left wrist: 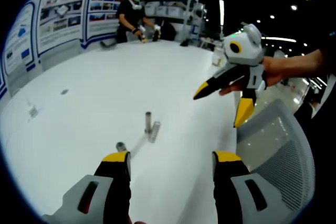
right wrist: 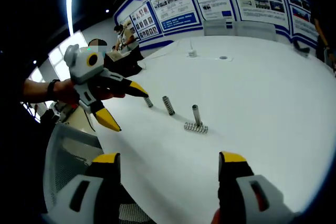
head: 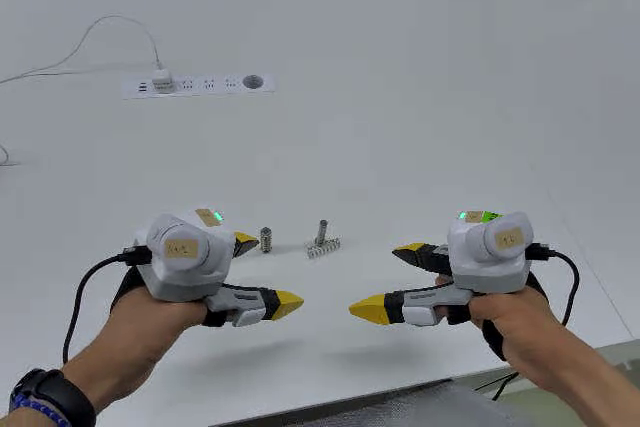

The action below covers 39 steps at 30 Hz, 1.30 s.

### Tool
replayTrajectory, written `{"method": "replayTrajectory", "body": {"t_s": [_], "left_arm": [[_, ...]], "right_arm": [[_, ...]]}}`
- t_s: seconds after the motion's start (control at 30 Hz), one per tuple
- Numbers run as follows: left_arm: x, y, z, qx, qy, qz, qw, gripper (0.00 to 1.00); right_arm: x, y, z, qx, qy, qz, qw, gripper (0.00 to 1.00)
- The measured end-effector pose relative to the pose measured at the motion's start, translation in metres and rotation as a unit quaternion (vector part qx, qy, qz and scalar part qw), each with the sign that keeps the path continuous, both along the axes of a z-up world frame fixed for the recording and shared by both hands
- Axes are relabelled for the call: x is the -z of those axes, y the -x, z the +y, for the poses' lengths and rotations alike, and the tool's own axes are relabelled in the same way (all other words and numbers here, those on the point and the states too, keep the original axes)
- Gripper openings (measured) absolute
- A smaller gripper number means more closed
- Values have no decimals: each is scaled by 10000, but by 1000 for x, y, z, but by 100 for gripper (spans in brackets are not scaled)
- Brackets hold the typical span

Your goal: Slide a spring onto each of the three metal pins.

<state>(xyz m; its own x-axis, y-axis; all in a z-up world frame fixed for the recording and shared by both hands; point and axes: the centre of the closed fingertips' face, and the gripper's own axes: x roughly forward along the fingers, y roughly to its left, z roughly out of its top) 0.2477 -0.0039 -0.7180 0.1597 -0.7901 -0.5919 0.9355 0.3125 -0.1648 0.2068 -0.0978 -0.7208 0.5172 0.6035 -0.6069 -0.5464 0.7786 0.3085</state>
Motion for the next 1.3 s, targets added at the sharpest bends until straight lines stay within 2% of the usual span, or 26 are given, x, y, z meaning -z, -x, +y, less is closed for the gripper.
{"method": "replayTrajectory", "body": {"t_s": [0.5,0.63,0.73,0.93,1.3], "left_arm": [[18,-4,-33,47,12,61,10000,58],[26,-10,-40,-57,-22,134,9999,56],[30,-12,-46,-59,-61,84,9999,52],[44,-20,-57,-169,-125,120,9997,49],[68,-34,-65,-477,-292,218,9982,42]], "right_arm": [[-2,5,-5,32,-26,55,10000,78],[0,8,-5,32,-30,85,10000,78],[2,11,-6,42,-50,116,9999,78],[4,12,-8,34,-50,157,9999,78],[3,10,-12,77,-79,163,9998,77]]}}
